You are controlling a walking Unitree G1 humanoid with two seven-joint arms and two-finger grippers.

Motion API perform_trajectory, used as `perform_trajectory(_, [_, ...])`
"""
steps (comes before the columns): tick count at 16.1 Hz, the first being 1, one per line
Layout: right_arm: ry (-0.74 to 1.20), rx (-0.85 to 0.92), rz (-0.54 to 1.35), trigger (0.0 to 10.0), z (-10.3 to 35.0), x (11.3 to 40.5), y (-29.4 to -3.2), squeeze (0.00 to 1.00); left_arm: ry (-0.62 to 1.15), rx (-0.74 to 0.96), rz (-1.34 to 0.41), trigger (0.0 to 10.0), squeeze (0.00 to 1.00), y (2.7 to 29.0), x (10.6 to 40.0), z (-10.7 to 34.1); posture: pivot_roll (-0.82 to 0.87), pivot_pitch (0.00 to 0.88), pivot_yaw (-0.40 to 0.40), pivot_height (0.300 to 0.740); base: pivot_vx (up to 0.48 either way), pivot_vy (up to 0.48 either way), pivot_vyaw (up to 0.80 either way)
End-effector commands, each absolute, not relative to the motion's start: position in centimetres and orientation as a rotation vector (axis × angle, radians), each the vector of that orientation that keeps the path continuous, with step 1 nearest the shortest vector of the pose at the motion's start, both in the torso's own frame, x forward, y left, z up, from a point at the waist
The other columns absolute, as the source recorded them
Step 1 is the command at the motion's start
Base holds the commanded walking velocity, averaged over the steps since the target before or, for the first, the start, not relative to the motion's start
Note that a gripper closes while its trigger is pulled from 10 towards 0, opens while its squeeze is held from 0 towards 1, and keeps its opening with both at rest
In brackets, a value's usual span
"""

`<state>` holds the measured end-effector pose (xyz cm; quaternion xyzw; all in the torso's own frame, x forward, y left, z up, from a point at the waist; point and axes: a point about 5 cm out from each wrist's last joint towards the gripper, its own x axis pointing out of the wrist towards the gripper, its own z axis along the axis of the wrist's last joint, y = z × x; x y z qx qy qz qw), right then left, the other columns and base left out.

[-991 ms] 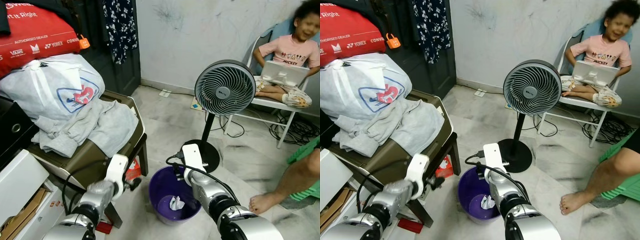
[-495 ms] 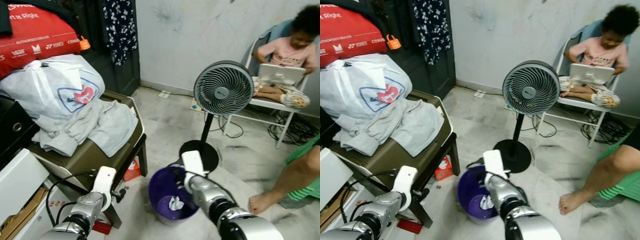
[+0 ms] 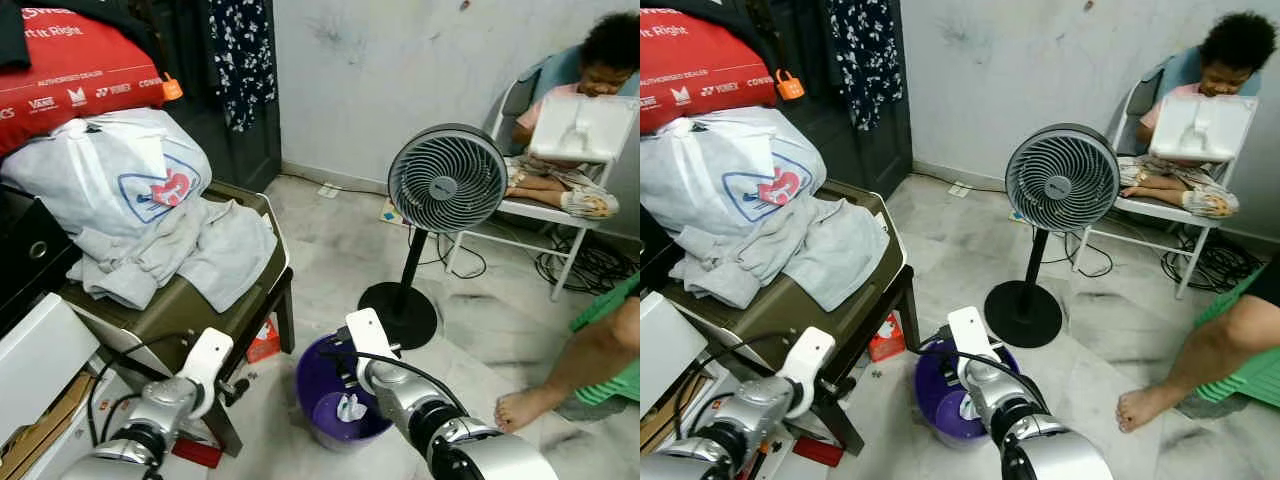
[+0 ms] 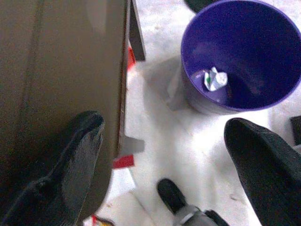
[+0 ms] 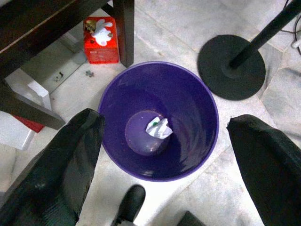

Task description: Clean up the room

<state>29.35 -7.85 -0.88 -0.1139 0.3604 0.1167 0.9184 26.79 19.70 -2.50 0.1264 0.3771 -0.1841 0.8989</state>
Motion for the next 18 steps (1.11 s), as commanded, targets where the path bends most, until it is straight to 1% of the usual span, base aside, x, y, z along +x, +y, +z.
perform_trajectory(1, [0.662, -0.21, 0.211, 10.0, 0.9, 31.1, -7.8, 0.0, 0.698, 0.313, -0.376, 10.0, 0.0, 20.3, 28.2, -1.0, -0.02, 0.0, -0.02, 0.74, 0.0, 0.0, 0.0])
perform_trajectory(2, [0.605, -0.182, 0.199, 10.0, 2.1, 32.1, -7.9, 0.0, 0.654, 0.306, -0.361, 10.0, 0.0, 20.7, 28.8, -0.3, -0.04, 0.0, -0.012, 0.74, 0.0, 0.0, 0.0])
perform_trajectory(3, [0.482, -0.183, 0.182, 10.0, 4.1, 33.8, -8.5, 0.0, 0.547, 0.231, -0.302, 10.0, 0.0, 21.8, 29.6, 1.2, -0.06, 0.0, -0.001, 0.74, 0.0, 0.0, 0.0])
perform_trajectory(4, [0.394, -0.192, 0.151, 10.0, 5.4, 34.6, -9.5, 0.0, 0.427, 0.15, -0.246, 10.0, 0.0, 22.5, 30.0, 2.4, -0.07, 0.0, 0.003, 0.74, 0.0, 0.0, 0.0])
perform_trajectory(6, [0.284, -0.194, 0.12, 10.0, 6.9, 35.2, -11.0, 0.0, 0.253, 0.047, -0.185, 10.0, 0.0, 22.8, 29.9, 4.0, -0.08, 0.0, 0.005, 0.74, 0.0, 0.0, 0.0])
perform_trajectory(7, [0.253, -0.194, 0.11, 10.0, 7.2, 35.1, -11.7, 0.0, 0.181, -0.002, -0.193, 10.0, 0.0, 22.3, 29.4, 4.8, -0.08, 0.0, -0.007, 0.74, 0.0, 0.0, 0.0])
perform_trajectory(8, [0.201, -0.211, 0.103, 10.0, 7.6, 34.5, -12.6, 0.0, 0.05, 0.001, -0.229, 10.0, 0.0, 20.9, 28.0, 6.5, -0.07, 0.0, -0.015, 0.74, 0.0, 0.0, 0.0])
perform_trajectory(9, [0.168, -0.217, 0.104, 10.0, 7.9, 34.1, -13.0, 0.0, -0.015, 0.023, -0.243, 10.0, 0.0, 20.2, 27.2, 7.5, -0.07, 0.0, -0.018, 0.74, 0.0, 0.0, 0.0])
perform_trajectory(10, [0.101, -0.23, 0.101, 10.0, 8.6, 33.0, -13.5, 0.0, -0.101, 0.007, -0.24, 10.0, 0.0, 19.0, 25.5, 9.1, -0.06, 0.0, -0.021, 0.74, 0.0, 0.0, 0.0])
perform_trajectory(11, [0.034, -0.231, 0.094, 10.0, 9.5, 32.1, -14.1, 0.0, -0.163, 0.024, -0.232, 10.0, 0.0, 18.4, 24.4, 10.5, -0.06, 0.0, -0.022, 0.74, 0.0, 0.0, 0.0])
perform_trajectory(12, [0.026, -0.231, 0.093, 10.0, 9.6, 31.9, -14.2, 0.0, -0.171, 0.033, -0.231, 10.0, 0.0, 18.3, 24.3, 10.6, -0.06, 0.0, -0.022, 0.74, 0.0, 0.0, 0.0])
perform_trajectory(13, [-0.037, -0.241, 0.059, 10.0, 10.8, 30.0, -15.9, 0.0, -0.197, -0.018, -0.169, 10.0, 0.0, 18.7, 22.8, 12.1, -0.05, 0.0, -0.028, 0.74, 0.0, 0.0, 0.0])
perform_trajectory(14, [-0.046, -0.25, 0.054, 10.0, 11.0, 29.7, -16.2, 0.0, -0.2, -0.015, -0.168, 10.0, 0.0, 18.7, 22.5, 12.2, -0.05, 0.0, -0.034, 0.74, 0.0, 0.0, 0.0])
perform_trajectory(16, [-0.038, -0.28, 0.032, 10.0, 11.1, 28.1, -17.6, 0.0, -0.163, -0.041, -0.129, 10.0, 0.0, 19.1, 21.6, 12.1, -0.05, 0.0, -0.042, 0.74, 0.0, 0.0, 0.0])
perform_trajectory(18, [-0.004, -0.295, 0.04, 10.0, 11.1, 26.8, -17.9, 0.0, -0.126, -0.043, -0.123, 10.0, 0.0, 18.6, 21.0, 12.1, -0.06, 0.0, -0.045, 0.74, 0.0, 0.0, 0.8])
